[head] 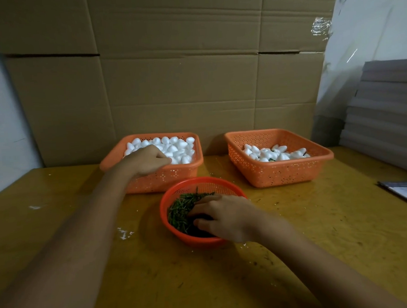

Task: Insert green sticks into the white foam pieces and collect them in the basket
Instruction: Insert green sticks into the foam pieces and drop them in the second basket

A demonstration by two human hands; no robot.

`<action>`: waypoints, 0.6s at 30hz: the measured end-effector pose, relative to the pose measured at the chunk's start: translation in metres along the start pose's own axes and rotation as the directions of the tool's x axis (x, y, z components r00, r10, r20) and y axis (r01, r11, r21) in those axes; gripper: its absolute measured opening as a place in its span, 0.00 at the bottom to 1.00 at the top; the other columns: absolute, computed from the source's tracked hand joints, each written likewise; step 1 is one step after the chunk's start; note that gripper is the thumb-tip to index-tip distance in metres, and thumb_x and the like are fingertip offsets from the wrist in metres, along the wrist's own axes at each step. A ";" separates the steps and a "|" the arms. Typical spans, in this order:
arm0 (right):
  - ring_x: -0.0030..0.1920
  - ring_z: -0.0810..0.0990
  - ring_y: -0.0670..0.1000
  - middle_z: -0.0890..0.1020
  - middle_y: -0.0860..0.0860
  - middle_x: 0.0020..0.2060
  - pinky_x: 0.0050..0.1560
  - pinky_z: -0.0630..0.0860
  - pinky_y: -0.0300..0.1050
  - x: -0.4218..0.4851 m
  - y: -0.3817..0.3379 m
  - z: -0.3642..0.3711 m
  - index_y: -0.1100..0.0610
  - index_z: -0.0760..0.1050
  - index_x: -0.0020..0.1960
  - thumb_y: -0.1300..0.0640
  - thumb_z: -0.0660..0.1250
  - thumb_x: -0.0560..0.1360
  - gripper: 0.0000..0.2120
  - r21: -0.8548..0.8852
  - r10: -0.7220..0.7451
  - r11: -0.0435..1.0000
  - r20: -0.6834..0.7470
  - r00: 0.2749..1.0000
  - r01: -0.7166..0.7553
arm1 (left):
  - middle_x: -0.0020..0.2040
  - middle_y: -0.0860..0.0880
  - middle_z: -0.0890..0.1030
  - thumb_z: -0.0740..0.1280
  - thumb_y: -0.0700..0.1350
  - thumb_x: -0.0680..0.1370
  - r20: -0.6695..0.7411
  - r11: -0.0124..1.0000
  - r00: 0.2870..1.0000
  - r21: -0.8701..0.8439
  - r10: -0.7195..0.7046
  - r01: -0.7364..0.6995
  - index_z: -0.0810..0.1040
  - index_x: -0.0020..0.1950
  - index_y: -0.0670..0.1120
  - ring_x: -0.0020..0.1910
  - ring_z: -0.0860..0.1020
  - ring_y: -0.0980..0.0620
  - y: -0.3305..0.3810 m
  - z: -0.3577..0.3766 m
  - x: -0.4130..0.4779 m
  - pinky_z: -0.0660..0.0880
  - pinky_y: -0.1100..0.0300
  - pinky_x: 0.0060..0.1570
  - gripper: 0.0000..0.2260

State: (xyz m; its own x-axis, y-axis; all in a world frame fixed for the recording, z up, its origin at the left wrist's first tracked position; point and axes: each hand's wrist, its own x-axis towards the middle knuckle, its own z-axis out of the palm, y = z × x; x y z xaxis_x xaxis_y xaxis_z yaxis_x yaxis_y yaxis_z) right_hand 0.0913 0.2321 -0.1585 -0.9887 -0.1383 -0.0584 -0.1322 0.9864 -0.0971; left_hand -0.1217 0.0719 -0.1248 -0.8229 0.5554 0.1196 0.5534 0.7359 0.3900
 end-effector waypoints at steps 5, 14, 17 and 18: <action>0.76 0.69 0.53 0.71 0.48 0.77 0.70 0.72 0.58 0.000 -0.001 0.000 0.45 0.70 0.78 0.42 0.55 0.86 0.22 -0.003 0.011 1.000 0.008 1.000 -0.011 | 0.32 0.47 0.76 0.72 0.48 0.80 0.031 0.979 0.998 -0.199 0.047 -0.040 0.78 0.30 0.44 0.36 0.74 0.52 -0.008 -0.006 0.004 0.71 0.51 0.52 0.19; 0.76 0.68 0.53 0.70 0.47 0.77 0.71 0.71 0.58 0.000 -0.001 0.000 0.45 0.69 0.78 0.42 0.55 0.86 0.22 -0.001 0.009 1.000 0.009 1.000 -0.009 | 0.50 0.58 0.88 0.74 0.45 0.80 0.156 0.926 0.957 -0.330 0.245 -0.183 0.89 0.51 0.52 0.54 0.83 0.64 0.004 0.000 0.002 0.74 0.71 0.54 0.04; 0.76 0.69 0.54 0.70 0.48 0.77 0.71 0.71 0.58 0.001 -0.001 0.001 0.45 0.69 0.78 0.42 0.55 0.86 0.22 -0.003 0.006 1.000 0.008 1.000 -0.006 | 0.50 0.57 0.88 0.75 0.46 0.80 0.091 0.911 0.959 -0.348 0.268 -0.221 0.89 0.51 0.51 0.55 0.83 0.61 0.007 0.005 0.006 0.74 0.64 0.61 0.04; 0.76 0.69 0.53 0.70 0.48 0.77 0.71 0.71 0.58 0.001 -0.001 0.001 0.45 0.69 0.78 0.42 0.55 0.86 0.23 -0.005 0.007 1.000 0.010 1.000 -0.007 | 0.49 0.56 0.88 0.75 0.45 0.79 0.079 0.906 0.959 -0.357 0.271 -0.227 0.89 0.50 0.51 0.56 0.84 0.60 0.007 0.005 0.007 0.75 0.62 0.63 0.03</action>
State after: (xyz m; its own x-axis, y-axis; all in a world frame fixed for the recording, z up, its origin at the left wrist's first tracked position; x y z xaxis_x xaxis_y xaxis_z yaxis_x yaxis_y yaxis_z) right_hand 0.0906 0.2312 -0.1593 -0.9889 -0.1320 -0.0688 -0.1255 0.9879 -0.0913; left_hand -0.1232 0.0834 -0.1261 -0.6288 0.7633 0.1481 0.6423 0.4026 0.6522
